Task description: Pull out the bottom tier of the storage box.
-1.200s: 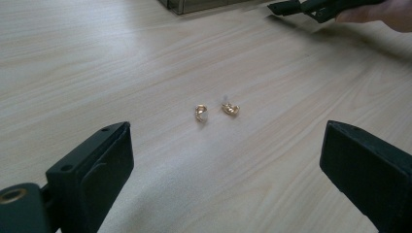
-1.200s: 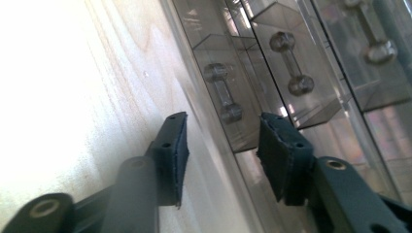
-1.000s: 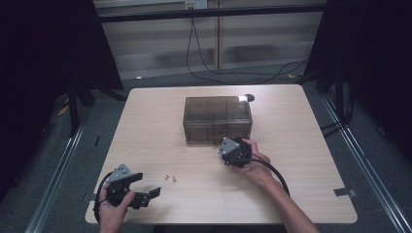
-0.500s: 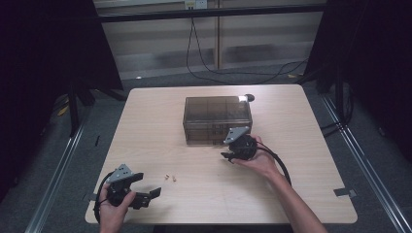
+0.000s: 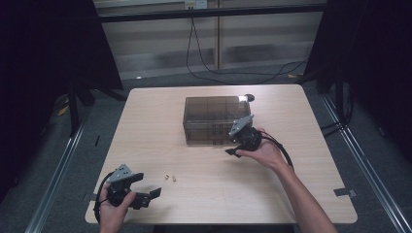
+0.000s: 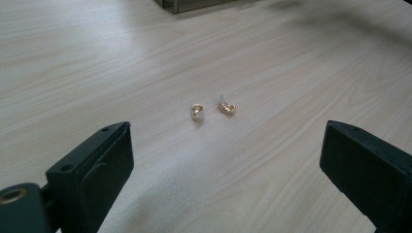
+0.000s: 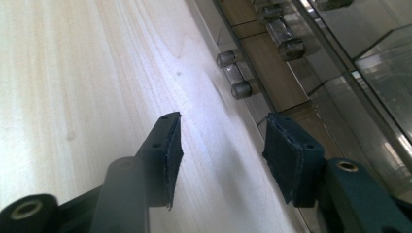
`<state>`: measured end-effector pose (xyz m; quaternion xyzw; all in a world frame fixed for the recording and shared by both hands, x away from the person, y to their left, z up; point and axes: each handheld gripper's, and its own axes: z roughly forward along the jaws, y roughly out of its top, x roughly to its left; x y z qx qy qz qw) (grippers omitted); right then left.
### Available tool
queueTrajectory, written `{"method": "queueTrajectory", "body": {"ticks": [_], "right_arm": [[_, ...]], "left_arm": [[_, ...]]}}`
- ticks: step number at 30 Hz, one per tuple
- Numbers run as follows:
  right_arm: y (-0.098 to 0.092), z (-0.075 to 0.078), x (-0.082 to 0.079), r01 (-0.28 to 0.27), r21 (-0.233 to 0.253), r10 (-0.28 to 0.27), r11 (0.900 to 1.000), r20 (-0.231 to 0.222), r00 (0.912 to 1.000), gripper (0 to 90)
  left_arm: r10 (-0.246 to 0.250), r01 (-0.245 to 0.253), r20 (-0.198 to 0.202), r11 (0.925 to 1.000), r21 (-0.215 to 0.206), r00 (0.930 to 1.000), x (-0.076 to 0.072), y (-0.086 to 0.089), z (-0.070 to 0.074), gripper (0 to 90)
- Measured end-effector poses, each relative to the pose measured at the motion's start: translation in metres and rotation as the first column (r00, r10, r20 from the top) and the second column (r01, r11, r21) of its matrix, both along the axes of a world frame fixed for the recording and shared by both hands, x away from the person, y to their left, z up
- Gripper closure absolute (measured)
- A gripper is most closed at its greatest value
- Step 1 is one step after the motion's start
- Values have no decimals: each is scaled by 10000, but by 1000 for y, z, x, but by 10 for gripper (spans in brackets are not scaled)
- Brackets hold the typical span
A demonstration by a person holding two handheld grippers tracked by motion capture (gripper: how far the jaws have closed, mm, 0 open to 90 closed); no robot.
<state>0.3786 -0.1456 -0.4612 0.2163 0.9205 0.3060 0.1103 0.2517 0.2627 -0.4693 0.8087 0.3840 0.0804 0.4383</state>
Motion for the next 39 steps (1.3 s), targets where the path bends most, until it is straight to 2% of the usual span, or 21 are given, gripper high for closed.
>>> {"method": "queueTrajectory", "body": {"ticks": [4,9,12,14,20,26,29,31,35,39], "right_arm": [[-1,2,3,-310,-438,298,9986,-292,9991,533],[-3,5,8,-586,-482,555,9971,-644,9964,558],[-3,8,10,-574,-602,521,9965,-861,9949,551],[-3,10,14,-630,-664,574,9958,-824,9949,546],[-11,9,22,-352,-545,293,9979,-1068,9939,531],[-12,10,29,-422,-907,333,9950,-975,9947,568],[-12,10,31,-360,-828,294,9959,-799,9964,600],[-11,8,30,-291,-1037,228,9942,-619,9978,619],[-12,8,32,-191,-1006,139,9947,-515,9986,632],[-13,5,33,-202,-1155,131,9931,-620,9980,634]], "left_arm": [[-30,30,-15,10000,4,10000,0,0,0,53],[-60,60,-16,10000,-18,10000,0,0,0,53],[-46,46,-26,10000,-88,10000,0,0,0,53],[-35,35,-36,9999,-105,10000,1,0,0,54],[-67,67,-50,9999,-87,10000,1,0,0,53],[-63,62,-84,9999,-118,9999,1,0,-1,53],[-69,68,-74,9999,-136,9999,1,0,0,53],[-92,91,-72,9999,-131,9999,1,1,0,53],[-132,131,-70,9998,-143,9999,0,1,0,52],[-122,121,-72,9998,-133,9999,1,1,0,52]]}}
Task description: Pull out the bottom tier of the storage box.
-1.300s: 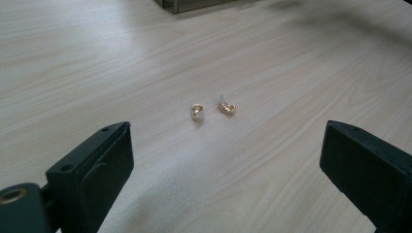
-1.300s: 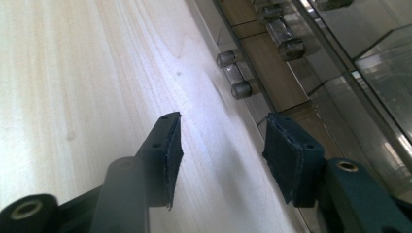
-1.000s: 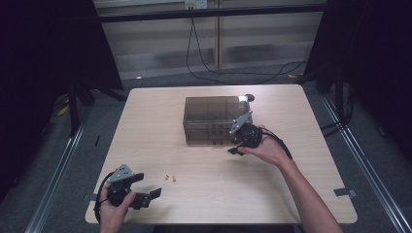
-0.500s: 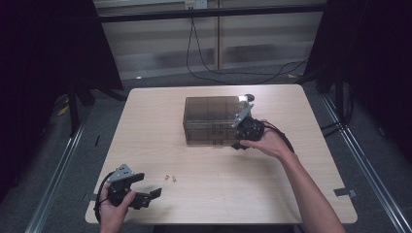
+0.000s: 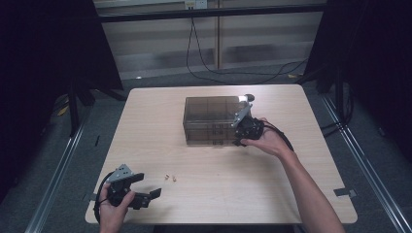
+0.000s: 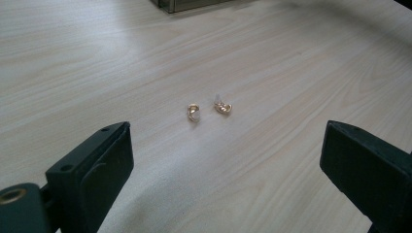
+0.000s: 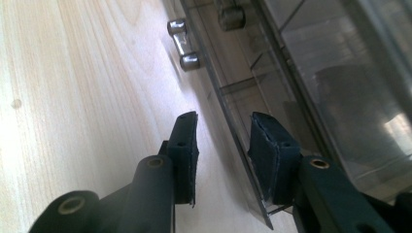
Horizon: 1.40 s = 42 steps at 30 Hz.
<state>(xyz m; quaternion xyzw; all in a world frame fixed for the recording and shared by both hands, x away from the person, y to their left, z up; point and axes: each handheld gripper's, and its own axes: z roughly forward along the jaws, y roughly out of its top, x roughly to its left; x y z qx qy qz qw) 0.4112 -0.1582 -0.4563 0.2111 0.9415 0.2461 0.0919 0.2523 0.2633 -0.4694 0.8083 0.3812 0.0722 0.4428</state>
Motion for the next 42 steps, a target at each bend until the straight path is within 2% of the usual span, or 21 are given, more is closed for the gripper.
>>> {"method": "queueTrajectory", "body": {"ticks": [6,11,15,18,20,29,31,42], "right_arm": [[2,-5,1,-64,-194,63,9998,-47,10000,654],[2,-7,2,141,-282,-144,9995,-94,9999,693],[2,-10,3,35,-400,-39,9992,-93,9999,714],[1,-12,3,-49,-467,37,9989,-260,9997,760],[1,-13,2,87,-512,-107,9987,-392,9992,781],[0,-14,3,-279,-655,257,9975,-342,9991,796],[0,-13,1,-197,-703,166,9973,-444,9989,798],[1,-12,-2,-470,-797,427,9957,-551,9976,813]], "left_arm": [[29,-29,-1,10000,-25,10000,0,1,0,52],[41,-41,-3,10000,-24,10000,0,1,0,52],[46,-46,-5,10000,-26,10000,0,1,0,52],[63,-63,1,10000,-20,10000,0,1,0,52],[68,-68,-13,10000,-3,10000,0,1,0,52],[65,-65,-24,10000,-49,10000,0,1,0,52],[76,-76,-25,10000,-30,10000,0,1,0,52],[8,-8,-53,10000,-43,10000,0,1,0,52]]}}
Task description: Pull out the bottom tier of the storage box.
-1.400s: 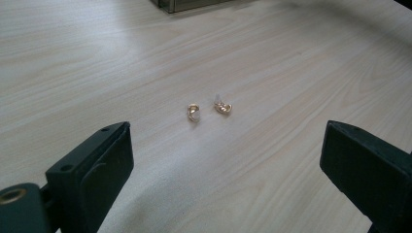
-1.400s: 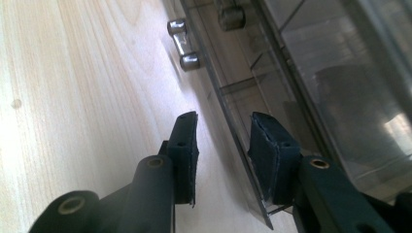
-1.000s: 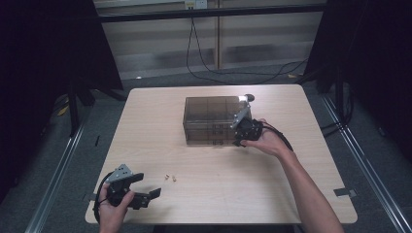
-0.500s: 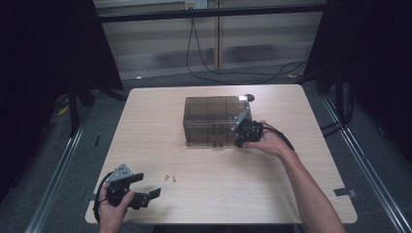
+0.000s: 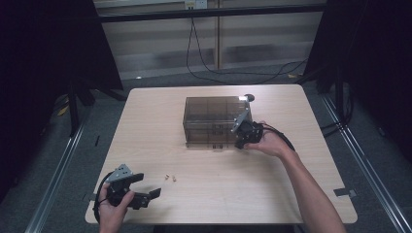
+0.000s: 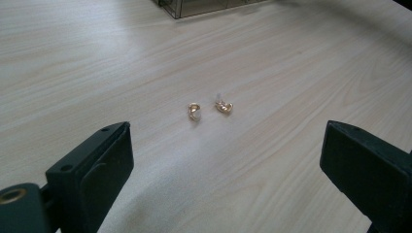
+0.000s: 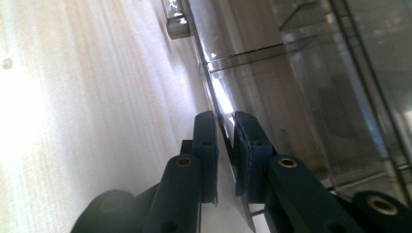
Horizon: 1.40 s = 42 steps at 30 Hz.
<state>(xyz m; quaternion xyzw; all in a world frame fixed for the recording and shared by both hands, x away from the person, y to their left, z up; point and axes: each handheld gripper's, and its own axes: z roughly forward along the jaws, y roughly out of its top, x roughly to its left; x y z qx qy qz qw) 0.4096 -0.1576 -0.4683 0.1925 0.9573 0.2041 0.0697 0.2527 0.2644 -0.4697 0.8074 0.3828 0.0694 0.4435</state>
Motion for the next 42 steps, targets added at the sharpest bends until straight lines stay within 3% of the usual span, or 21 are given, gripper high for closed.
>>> {"method": "queueTrajectory", "body": {"ticks": [30,31,42], "right_arm": [[6,1,-17,-601,-297,596,9977,-170,9981,852],[6,1,-17,-770,-262,771,9967,4,9970,853],[6,1,-22,-891,-174,890,9959,-86,9960,865]], "left_arm": [[37,-37,-15,10000,-18,10000,-1,0,0,51],[22,-23,-18,10000,-33,10000,-1,1,0,51],[35,-36,-34,10000,-33,10000,-1,0,0,51]]}}
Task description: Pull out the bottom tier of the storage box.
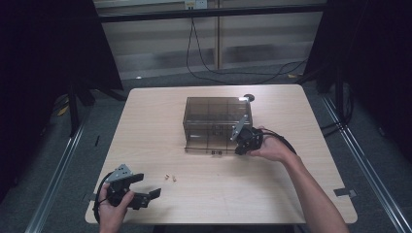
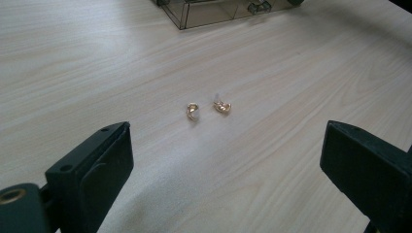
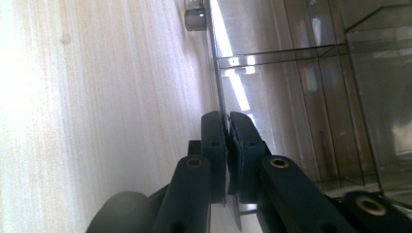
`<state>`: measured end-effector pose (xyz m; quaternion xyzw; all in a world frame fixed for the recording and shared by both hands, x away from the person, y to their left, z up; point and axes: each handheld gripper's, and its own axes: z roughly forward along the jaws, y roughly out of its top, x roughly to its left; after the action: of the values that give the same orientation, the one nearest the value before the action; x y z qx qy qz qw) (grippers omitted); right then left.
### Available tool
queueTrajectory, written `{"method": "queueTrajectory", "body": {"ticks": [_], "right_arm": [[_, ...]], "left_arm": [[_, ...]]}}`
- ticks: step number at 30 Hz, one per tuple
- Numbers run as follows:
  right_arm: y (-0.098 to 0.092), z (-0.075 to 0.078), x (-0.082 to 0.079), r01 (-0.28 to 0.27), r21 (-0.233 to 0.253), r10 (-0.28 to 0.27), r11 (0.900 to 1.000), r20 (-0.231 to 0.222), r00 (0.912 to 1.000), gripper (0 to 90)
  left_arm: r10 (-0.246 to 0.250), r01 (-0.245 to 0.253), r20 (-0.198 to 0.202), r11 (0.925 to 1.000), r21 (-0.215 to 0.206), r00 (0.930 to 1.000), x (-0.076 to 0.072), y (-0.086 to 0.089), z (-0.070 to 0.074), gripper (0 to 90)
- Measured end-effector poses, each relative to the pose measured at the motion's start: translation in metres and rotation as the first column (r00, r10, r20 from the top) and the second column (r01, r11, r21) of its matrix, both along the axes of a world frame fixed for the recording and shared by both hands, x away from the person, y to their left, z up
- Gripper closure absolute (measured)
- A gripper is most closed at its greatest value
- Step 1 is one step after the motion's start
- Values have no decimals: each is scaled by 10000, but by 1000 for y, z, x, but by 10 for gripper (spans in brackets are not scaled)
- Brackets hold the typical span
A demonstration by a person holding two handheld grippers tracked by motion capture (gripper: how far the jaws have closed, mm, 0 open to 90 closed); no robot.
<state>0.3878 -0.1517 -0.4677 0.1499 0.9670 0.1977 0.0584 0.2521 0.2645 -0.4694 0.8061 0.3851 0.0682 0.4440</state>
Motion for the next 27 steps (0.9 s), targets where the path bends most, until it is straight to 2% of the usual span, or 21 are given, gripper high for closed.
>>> {"method": "queueTrajectory", "body": {"ticks": [6,9,17,21,23,27], "right_arm": [[0,0,-2,-240,-15,240,9997,28,9997,868],[-1,0,-3,-108,-71,108,9999,-82,9999,866],[-3,1,-3,-369,-130,370,9992,61,9993,863],[-4,2,-4,-236,-318,236,9992,-2,9997,861],[-5,2,-4,-342,-309,342,9989,11,9994,858],[-9,2,-5,-205,-333,206,9992,31,9998,854]], "left_arm": [[-2,2,6,10000,-9,10000,0,0,0,51],[-9,9,-1,10000,-12,10000,0,1,0,51],[-17,17,-4,10000,-19,10000,0,1,0,51],[-10,10,-3,10000,-23,10000,0,1,0,51],[-25,25,3,10000,-13,10000,0,1,0,51],[-16,16,-9,10000,-33,10000,0,0,0,51]]}}
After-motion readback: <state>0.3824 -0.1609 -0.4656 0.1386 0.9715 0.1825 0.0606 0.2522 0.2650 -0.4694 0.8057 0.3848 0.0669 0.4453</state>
